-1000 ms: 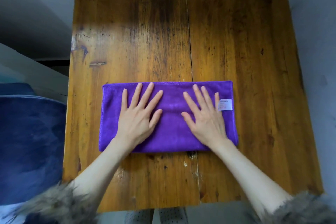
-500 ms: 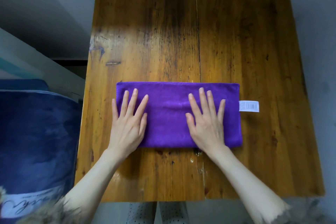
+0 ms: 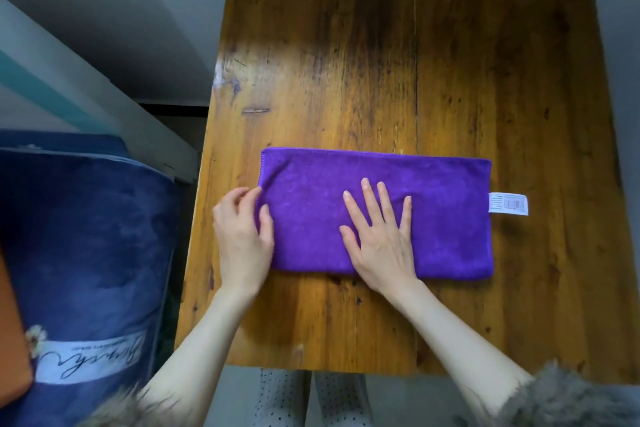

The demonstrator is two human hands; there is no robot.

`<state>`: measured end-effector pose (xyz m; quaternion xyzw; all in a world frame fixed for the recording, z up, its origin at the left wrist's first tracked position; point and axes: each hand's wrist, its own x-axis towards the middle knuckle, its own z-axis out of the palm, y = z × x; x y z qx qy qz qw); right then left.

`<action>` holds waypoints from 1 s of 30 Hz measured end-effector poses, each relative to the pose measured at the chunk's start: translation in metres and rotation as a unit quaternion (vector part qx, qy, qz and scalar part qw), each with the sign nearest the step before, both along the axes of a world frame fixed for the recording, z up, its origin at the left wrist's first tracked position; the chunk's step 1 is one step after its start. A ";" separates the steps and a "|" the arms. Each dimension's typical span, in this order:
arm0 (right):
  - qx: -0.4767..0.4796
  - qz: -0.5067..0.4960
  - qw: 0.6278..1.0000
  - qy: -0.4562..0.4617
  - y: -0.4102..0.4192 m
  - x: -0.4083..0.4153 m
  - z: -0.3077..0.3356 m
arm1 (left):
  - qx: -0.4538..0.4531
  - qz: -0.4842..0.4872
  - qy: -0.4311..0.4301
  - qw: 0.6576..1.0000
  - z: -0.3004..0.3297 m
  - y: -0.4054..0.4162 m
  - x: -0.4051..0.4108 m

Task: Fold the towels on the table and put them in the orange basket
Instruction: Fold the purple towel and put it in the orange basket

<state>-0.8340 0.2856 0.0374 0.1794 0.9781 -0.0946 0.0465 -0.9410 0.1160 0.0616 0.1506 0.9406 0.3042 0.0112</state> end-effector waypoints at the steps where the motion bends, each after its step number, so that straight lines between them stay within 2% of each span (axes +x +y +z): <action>1: -0.001 -0.004 1.000 -0.001 0.000 -0.003 0.000 | 0.008 0.058 -0.035 0.998 0.003 0.000 -0.005; 4: 0.008 -0.012 1.000 -0.005 -0.001 -0.007 -0.001 | -0.020 0.113 -0.146 0.983 0.004 0.001 -0.014; 11: 0.022 -0.026 0.999 -0.013 -0.010 -0.007 -0.002 | -0.087 0.095 -0.191 0.973 0.010 0.008 -0.023; 17: 0.029 -0.036 0.999 -0.023 -0.012 -0.012 0.001 | -0.024 0.091 -0.251 0.963 0.015 0.008 -0.043; 24: -0.009 -0.020 1.000 -0.015 -0.015 -0.070 0.016 | 0.046 0.128 -0.218 0.966 0.046 0.016 -0.095; 26: -0.009 -0.019 1.000 0.003 -0.012 -0.064 0.021 | 0.076 0.148 -0.267 0.949 0.046 0.016 -0.110; 30: -0.031 -0.062 0.997 -0.017 -0.006 -0.021 0.020 | 0.157 0.178 -0.407 0.882 0.049 0.014 -0.114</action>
